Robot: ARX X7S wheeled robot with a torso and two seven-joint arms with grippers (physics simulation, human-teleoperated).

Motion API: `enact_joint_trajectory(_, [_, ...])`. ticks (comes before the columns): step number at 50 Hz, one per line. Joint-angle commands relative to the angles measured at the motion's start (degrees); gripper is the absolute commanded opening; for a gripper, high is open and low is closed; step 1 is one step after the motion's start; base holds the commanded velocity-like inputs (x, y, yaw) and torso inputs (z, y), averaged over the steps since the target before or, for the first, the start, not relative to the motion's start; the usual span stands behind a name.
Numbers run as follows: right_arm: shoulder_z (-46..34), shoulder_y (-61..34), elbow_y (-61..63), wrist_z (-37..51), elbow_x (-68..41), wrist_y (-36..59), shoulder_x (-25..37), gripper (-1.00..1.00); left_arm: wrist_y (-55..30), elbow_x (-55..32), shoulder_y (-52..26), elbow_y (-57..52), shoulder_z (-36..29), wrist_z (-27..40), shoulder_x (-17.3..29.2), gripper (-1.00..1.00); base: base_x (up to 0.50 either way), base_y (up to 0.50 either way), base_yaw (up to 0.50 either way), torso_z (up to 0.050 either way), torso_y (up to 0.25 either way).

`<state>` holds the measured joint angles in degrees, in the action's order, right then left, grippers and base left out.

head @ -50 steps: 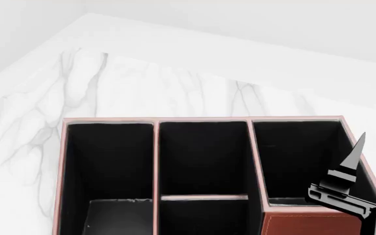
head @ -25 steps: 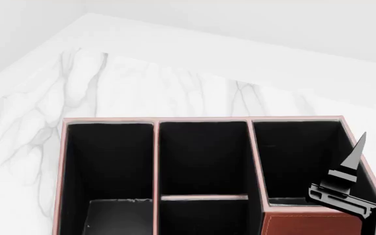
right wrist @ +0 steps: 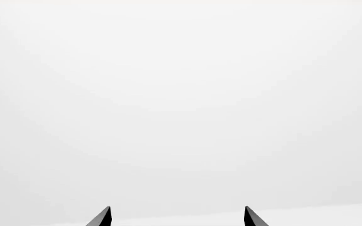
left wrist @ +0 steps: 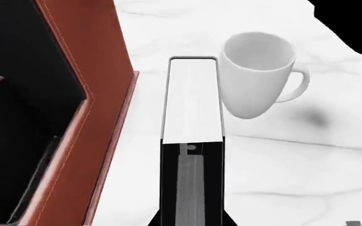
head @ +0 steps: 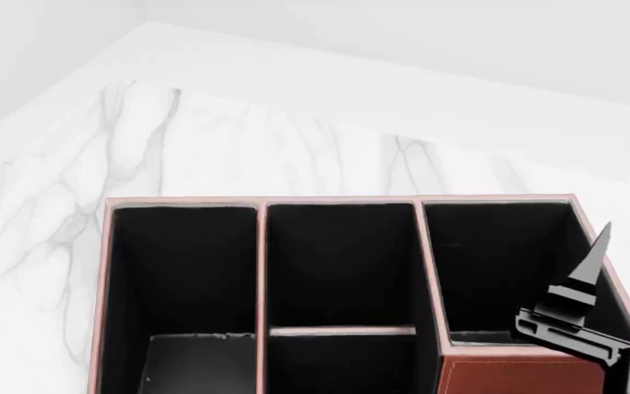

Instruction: Pick up the book and place it in the front compartment of the caddy.

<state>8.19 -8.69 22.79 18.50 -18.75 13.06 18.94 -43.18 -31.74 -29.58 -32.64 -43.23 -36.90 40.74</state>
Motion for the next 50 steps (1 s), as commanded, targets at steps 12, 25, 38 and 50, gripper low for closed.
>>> enact_joint_trajectory(12, [-1.42, -0.08, -0.91, -0.19, 0.32, -0.45, 0.13, 1.00, -8.23, -13.78, -14.37, -10.29, 11.13, 1.11, 2.37, -1.00, 0.00, 0.00, 0.00, 0.000, 0.001])
enact_joint_trajectory(25, [-0.85, -0.49, -1.66, 0.34, 0.21, -0.61, 0.37, 1.00, -14.83, -19.07, -25.04, -7.20, 14.17, 2.19, -0.60, -1.00, 0.00, 0.00, 0.00, 0.000, 0.001])
enact_joint_trajectory(38, [-0.71, -0.75, -2.11, 0.61, 0.00, -0.68, 0.58, 1.00, -15.69, -13.30, -33.93, -2.69, 8.92, -0.49, -2.78, -1.00, 0.00, 0.00, 0.00, 0.000, 0.001])
enact_joint_trajectory(50, [-0.76, -0.99, -2.69, 0.64, -0.29, -0.72, 0.74, 1.00, -8.06, -4.19, -38.20, 3.55, 3.69, -5.30, -3.60, -1.00, 0.00, 0.00, 0.00, 0.000, 0.001])
